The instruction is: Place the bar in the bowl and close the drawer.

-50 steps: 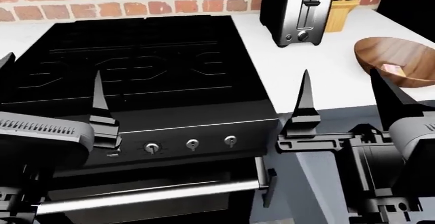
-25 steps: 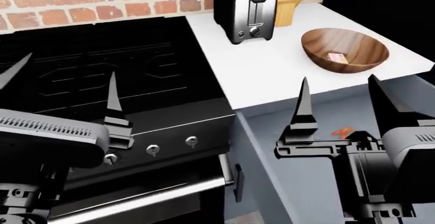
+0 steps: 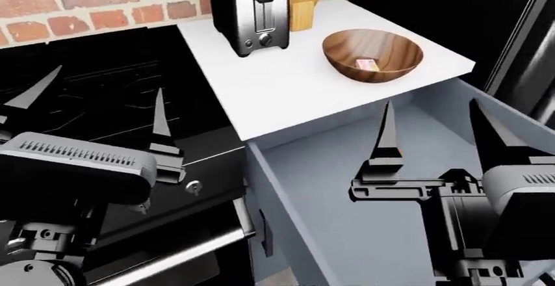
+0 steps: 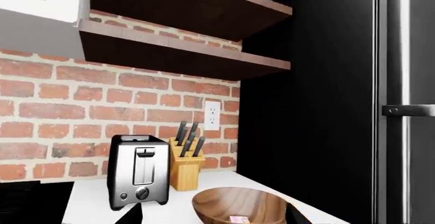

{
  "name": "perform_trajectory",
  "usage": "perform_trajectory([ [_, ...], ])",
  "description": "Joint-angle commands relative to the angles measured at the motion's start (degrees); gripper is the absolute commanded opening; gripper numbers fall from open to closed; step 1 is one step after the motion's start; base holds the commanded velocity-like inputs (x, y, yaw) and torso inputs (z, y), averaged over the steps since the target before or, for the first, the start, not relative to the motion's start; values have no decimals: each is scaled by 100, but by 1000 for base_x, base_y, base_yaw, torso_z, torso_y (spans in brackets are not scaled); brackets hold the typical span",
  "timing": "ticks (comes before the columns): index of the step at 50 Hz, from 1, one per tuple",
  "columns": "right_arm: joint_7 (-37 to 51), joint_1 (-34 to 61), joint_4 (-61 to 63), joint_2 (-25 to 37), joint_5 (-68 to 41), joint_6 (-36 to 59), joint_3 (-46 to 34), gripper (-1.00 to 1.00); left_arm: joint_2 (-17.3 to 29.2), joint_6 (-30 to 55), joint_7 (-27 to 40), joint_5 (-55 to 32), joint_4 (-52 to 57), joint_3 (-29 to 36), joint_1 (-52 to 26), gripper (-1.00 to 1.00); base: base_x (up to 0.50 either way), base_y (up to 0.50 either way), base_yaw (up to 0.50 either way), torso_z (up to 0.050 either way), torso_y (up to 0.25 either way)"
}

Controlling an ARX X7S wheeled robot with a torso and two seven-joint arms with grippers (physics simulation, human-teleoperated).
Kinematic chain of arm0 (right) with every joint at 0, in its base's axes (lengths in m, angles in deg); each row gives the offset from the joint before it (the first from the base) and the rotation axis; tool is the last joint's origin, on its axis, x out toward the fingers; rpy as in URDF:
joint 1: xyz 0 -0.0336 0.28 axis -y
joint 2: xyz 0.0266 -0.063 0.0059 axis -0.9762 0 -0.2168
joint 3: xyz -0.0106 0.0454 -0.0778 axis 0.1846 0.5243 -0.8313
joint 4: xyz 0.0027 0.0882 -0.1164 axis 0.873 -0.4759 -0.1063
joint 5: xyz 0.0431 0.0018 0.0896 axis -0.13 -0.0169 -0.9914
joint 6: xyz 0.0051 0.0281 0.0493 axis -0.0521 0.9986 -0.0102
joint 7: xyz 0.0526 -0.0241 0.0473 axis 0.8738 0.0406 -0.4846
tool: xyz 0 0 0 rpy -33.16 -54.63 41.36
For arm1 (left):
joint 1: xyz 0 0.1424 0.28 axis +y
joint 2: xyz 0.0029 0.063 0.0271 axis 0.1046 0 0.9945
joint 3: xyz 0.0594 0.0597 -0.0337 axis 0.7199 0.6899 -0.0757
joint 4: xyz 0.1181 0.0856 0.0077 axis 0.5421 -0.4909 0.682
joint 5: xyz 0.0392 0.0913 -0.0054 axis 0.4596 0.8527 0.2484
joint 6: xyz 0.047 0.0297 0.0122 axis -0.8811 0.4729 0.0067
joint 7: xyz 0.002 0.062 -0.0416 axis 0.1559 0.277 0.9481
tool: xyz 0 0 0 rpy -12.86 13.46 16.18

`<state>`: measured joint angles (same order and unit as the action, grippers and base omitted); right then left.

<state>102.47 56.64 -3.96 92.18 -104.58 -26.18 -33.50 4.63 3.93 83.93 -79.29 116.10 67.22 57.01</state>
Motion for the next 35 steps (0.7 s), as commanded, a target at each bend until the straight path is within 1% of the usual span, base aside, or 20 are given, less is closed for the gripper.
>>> perform_trajectory([
  [1, 88, -9, 9, -11, 52, 169, 22, 100, -383, -66, -181, 366, -428, 497, -309, 100, 0, 0, -500, 0, 0],
  [6, 109, -109, 18, -4, 126, 109, 13, 100, -432, -4, -198, 398, -511, 602, -335, 100, 0, 0, -500, 0, 0],
  [10, 132, -221, -47, -34, 207, 73, -14, 100, -423, -60, -132, 351, -454, 528, -233, 100, 0, 0, -500, 0, 0],
  [18, 164, -361, -95, -15, 292, 33, -26, 100, -439, -93, -120, 398, -478, 597, -156, 100, 0, 0, -500, 0, 0],
  [26, 164, -419, -217, -106, 311, 11, 16, 100, -554, -430, -102, 498, -623, 599, 38, 100, 0, 0, -500, 0, 0],
  [31, 183, -494, -249, -117, 396, -114, 63, 100, -531, -709, -71, 570, -724, 539, 301, 100, 0, 0, -500, 0, 0],
  [35, 175, -601, -347, -186, 484, -174, 48, 100, -545, -845, -116, 698, -853, 639, 422, 100, 0, 0, -500, 0, 0],
])
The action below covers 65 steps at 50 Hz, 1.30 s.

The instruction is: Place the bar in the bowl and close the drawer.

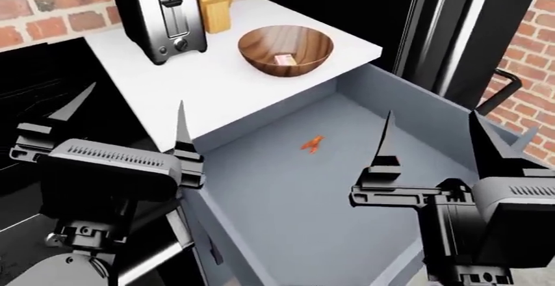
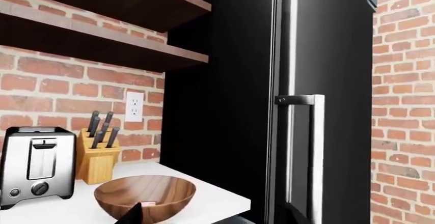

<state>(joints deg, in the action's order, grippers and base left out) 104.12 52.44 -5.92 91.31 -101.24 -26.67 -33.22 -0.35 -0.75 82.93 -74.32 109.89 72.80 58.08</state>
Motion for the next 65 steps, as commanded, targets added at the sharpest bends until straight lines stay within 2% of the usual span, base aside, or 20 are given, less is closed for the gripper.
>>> perform_trajectory([
  [1, -23, -224, -192, -131, 181, -202, 20, 100, -57, -448, -19, 207, -266, 63, 350, 100, 0, 0, -500, 0, 0],
  [9, -367, -270, -670, -400, 138, -384, 55, 100, -119, -633, -89, 397, -460, 164, 354, 100, 0, 0, -500, 0, 0],
  [16, -528, -60, -730, -380, 5, -194, 121, 100, -119, -313, -19, 309, -422, 118, 147, 100, 0, 0, -500, 0, 0],
  [29, -526, -226, -760, -290, 166, -363, 142, 100, -30, 144, 194, 91, -42, 9, 75, 100, 0, 0, -500, 0, 0],
  [35, -469, 47, -559, -247, -84, 98, 190, 100, 33, 126, 126, -3, -24, -61, 54, 100, 0, 0, -500, 0, 0],
  [45, -903, 549, -896, -613, -602, 418, 375, 100, 80, 178, -30, -247, -15, -204, -166, 100, 0, 0, -500, 0, 0],
  [52, -726, 447, -819, -642, -530, 378, 398, 100, 105, 300, 92, -344, 142, -259, -138, 100, 0, 0, -500, 0, 0],
  [65, -256, 337, -589, -593, -288, 499, 446, 100, 213, 204, 222, -292, 272, -335, 98, 100, 35, 23, 0, 0, 0],
])
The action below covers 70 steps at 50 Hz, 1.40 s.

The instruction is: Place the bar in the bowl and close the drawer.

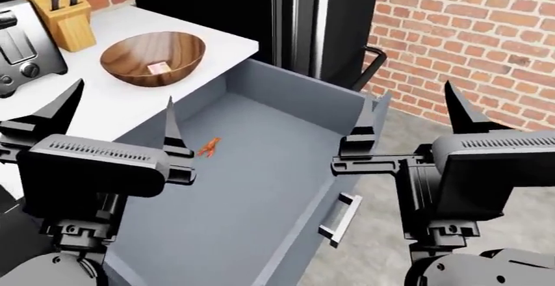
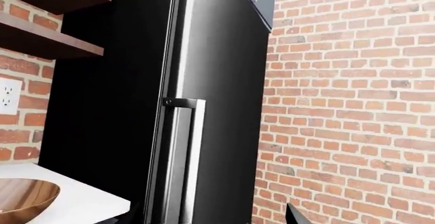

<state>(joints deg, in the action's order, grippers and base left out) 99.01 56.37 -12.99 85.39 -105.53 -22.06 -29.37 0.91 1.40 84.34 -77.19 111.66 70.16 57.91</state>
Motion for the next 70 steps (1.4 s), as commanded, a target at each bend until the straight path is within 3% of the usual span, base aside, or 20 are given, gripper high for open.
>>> perform_trajectory([
  [1, 263, -82, 115, 10, 165, 2, 68, 100, 94, -8, 90, -6, 102, -77, 124, 100, 417, 275, 0, 0, 0],
  [15, 268, -141, 117, 6, 192, 115, 67, 100, 104, -62, 140, 33, 127, -66, 215, 100, 413, 271, 0, 0, 0],
  [25, 197, -305, -5, -6, 114, -171, 147, 100, 61, -93, 107, 97, 84, 29, 206, 100, 2, -2, -24, 0, 0],
  [50, -46, -328, -154, -196, 64, -75, 160, 100, 45, 23, 63, 87, 72, 122, 40, 100, 0, 0, -493, 0, 0],
  [70, -94, -294, -117, -253, 124, 113, 165, 100, 73, -21, 115, 78, 86, 89, 112, 100, 93, -28, 0, 0, 0],
])
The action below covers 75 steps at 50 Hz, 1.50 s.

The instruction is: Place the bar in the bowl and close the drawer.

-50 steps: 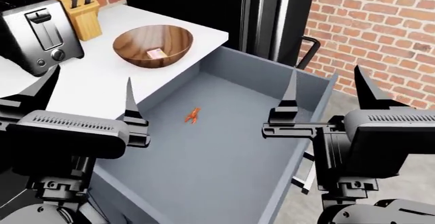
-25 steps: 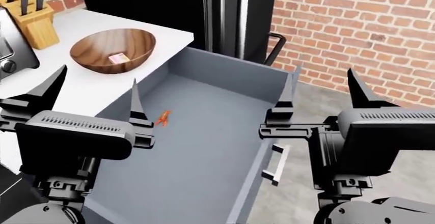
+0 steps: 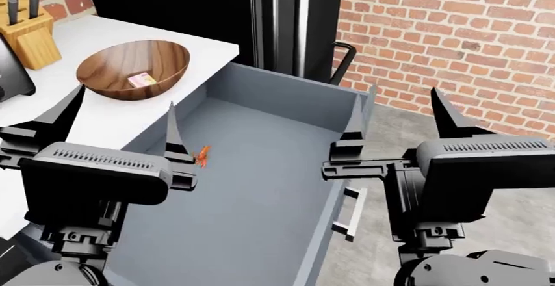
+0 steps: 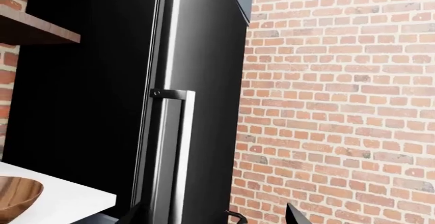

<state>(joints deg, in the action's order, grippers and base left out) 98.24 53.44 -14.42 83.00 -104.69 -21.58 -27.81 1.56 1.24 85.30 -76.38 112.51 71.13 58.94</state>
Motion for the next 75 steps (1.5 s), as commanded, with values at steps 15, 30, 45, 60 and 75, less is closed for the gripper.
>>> perform_trajectory([
  [15, -22, -127, -11, -14, 135, -110, 83, 100, -25, -4, -4, 70, -53, 89, -30, 100, 146, -44, 0, 0, 0],
  [30, 10, -118, 13, -43, 229, 65, 80, 100, -1, -32, 11, 54, -41, 78, 18, 100, 217, -46, 0, 0, 0],
  [45, 57, -216, -213, 10, -88, 44, 184, 100, -41, -20, -42, 100, -96, 183, -47, 100, 61, -31, 0, 0, 0],
  [60, -9, -510, -734, 437, -365, -235, 285, 100, -27, 13, -51, 96, -77, 213, -73, 100, 0, 0, 0, 0, 0],
  [75, 425, -1265, -1154, 884, -348, -835, 290, 100, -44, -91, -53, 166, -150, 248, -13, 100, 0, 0, 0, 0, 0],
])
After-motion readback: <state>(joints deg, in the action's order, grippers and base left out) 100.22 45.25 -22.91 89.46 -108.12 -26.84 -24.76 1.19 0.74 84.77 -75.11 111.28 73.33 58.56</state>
